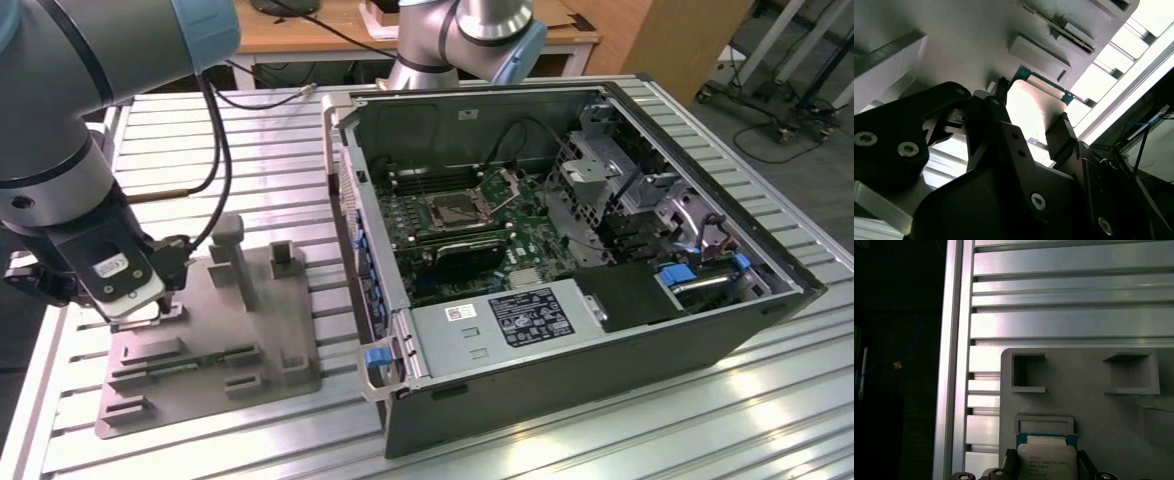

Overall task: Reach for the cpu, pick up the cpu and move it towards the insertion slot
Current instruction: 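Pick up the cpu and move it towards the insertion slot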

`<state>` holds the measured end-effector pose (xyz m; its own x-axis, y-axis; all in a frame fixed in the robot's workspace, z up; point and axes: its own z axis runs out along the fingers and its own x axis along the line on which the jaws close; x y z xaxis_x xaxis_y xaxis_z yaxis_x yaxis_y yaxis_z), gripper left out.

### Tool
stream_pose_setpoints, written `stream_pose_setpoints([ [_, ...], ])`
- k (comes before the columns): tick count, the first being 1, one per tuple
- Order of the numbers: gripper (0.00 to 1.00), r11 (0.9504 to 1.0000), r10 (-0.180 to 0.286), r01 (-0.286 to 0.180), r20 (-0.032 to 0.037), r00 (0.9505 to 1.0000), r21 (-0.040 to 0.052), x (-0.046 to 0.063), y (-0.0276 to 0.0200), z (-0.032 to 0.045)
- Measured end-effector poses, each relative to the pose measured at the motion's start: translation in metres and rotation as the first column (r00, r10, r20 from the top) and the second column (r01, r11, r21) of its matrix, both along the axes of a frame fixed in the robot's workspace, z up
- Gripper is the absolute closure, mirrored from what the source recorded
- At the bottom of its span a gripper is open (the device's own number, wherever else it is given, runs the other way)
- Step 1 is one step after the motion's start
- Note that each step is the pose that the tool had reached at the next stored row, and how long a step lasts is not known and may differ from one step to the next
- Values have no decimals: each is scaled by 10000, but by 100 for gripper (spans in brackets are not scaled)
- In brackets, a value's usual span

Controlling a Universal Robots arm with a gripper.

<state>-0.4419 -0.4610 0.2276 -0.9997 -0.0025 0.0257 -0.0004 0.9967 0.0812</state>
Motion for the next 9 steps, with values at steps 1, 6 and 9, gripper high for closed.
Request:
stream_pose_setpoints([
  [1,45,10000,0,0,4,10000,2,0,0,11],
  [6,45,10000,-1,1,7,10000,-2,1,1,75],
  [9,45,10000,-1,1,6,10000,-2,1,1,114],
])
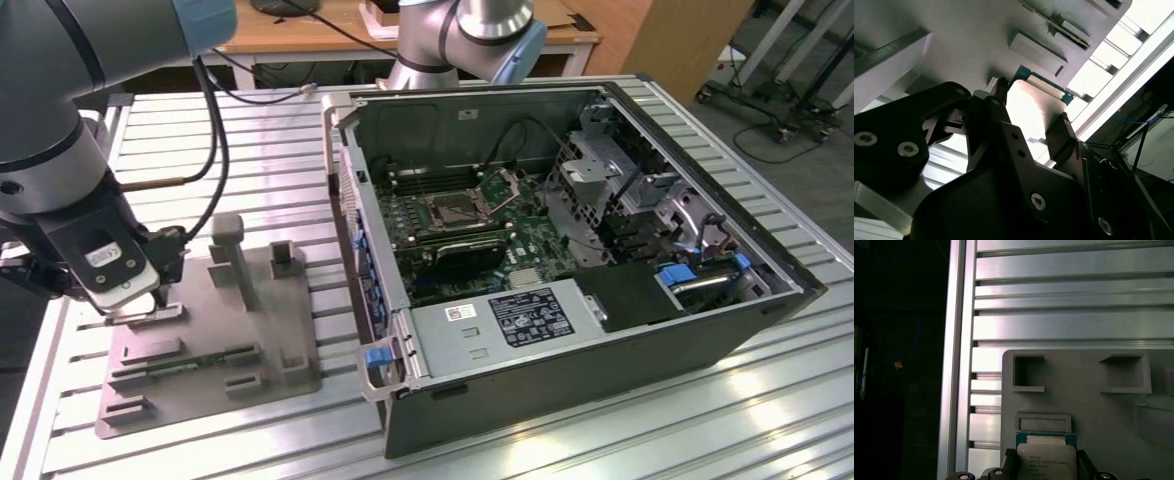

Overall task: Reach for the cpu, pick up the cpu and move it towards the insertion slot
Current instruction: 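Pick up the cpu and move it towards the insertion slot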

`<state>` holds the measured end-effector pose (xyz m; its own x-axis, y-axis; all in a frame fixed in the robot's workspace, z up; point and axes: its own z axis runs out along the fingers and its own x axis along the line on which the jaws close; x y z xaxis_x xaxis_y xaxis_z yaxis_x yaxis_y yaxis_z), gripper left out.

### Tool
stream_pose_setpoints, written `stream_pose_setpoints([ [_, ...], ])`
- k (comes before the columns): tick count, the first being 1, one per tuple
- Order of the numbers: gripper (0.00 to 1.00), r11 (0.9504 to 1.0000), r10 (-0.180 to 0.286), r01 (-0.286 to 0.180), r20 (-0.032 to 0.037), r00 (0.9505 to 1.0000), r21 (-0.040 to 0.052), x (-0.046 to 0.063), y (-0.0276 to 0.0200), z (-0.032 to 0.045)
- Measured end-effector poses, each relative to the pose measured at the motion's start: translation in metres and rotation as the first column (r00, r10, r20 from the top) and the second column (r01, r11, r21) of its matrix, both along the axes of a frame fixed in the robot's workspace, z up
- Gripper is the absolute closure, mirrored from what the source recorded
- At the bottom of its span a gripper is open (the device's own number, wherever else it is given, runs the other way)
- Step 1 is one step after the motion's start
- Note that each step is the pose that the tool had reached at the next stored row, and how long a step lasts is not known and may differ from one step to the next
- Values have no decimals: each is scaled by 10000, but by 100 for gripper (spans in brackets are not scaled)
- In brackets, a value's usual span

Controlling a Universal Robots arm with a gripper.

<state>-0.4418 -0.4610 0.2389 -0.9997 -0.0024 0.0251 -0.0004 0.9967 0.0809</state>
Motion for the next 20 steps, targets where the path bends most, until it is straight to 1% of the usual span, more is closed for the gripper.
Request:
stream_pose_setpoints([
  [5,45,10000,0,0,-1,10000,0,0,0,68],
  [20,45,10000,0,0,-1,10000,-1,0,0,219],
])
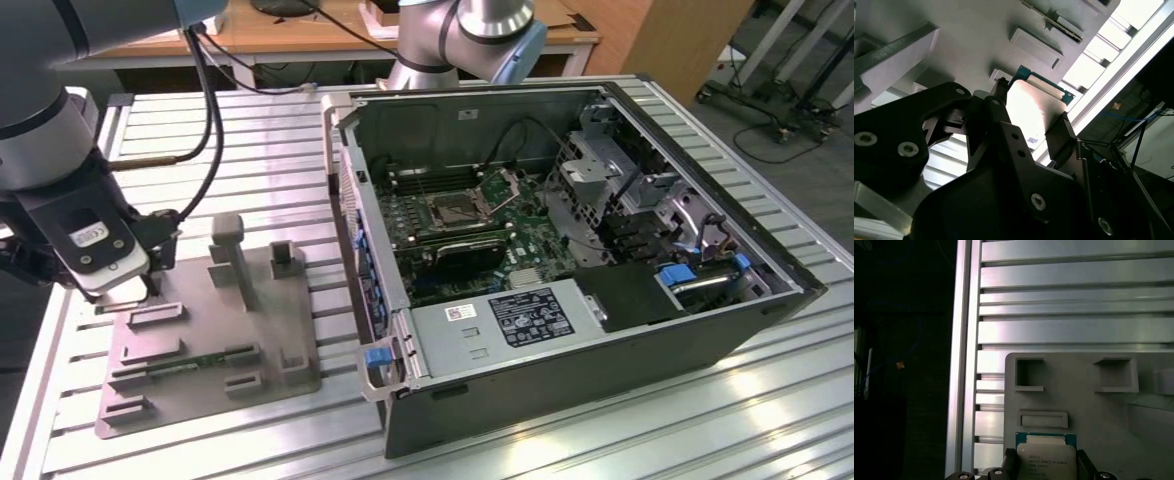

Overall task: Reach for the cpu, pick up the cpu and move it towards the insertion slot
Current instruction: 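Pick up the cpu and move it towards the insertion slot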

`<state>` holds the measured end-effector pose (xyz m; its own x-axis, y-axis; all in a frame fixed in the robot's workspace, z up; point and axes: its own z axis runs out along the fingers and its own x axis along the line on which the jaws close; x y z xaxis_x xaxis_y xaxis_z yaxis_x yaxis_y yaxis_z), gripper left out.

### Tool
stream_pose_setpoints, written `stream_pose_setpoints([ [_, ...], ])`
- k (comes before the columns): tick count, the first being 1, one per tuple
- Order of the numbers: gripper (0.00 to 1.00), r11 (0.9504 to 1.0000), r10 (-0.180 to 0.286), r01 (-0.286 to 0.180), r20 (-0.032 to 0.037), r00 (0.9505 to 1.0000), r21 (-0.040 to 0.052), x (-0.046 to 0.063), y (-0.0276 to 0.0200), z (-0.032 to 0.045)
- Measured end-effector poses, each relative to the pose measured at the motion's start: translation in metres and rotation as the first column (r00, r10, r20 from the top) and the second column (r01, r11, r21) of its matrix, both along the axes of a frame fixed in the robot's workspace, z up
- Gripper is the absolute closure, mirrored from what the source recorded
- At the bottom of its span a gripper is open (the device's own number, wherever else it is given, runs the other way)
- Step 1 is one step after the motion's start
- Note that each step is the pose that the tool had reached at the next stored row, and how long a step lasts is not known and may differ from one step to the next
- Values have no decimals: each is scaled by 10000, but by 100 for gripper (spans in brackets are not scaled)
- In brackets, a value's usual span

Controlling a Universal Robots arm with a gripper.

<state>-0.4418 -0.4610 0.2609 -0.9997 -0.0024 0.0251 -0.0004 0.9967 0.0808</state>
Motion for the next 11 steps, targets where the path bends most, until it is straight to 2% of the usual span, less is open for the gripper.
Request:
stream_pose_setpoints([
  [11,45,10000,0,0,0,10000,-6,0,0,116],
])
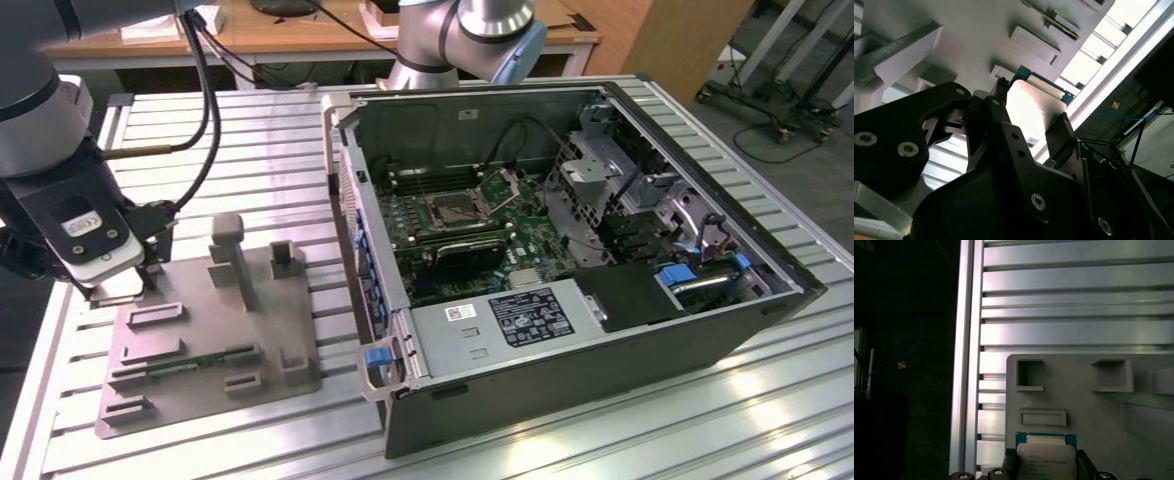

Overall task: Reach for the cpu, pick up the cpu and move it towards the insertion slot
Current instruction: 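Pick up the cpu and move it towards the insertion slot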

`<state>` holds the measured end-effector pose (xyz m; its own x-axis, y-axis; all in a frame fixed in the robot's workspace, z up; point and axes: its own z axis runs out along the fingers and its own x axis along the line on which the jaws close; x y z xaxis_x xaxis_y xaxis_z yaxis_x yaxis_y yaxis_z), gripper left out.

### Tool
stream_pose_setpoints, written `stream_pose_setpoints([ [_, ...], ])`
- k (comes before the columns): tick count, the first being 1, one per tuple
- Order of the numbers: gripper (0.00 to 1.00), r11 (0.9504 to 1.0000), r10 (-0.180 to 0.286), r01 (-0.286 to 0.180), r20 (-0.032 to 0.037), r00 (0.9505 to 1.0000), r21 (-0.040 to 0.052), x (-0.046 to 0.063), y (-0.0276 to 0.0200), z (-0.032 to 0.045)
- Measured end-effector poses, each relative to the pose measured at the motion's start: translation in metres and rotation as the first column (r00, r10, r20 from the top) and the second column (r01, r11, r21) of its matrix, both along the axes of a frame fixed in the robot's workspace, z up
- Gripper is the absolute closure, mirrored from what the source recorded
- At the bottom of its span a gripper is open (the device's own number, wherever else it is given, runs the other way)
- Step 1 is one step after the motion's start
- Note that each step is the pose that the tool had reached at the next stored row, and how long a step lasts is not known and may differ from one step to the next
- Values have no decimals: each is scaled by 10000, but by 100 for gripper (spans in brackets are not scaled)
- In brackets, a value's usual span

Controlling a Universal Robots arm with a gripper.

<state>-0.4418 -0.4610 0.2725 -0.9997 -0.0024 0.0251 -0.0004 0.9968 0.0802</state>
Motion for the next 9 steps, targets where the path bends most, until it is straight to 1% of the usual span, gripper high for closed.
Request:
stream_pose_setpoints([
  [9,45,10000,-2,2,-1,10000,-16,0,0,100],
])
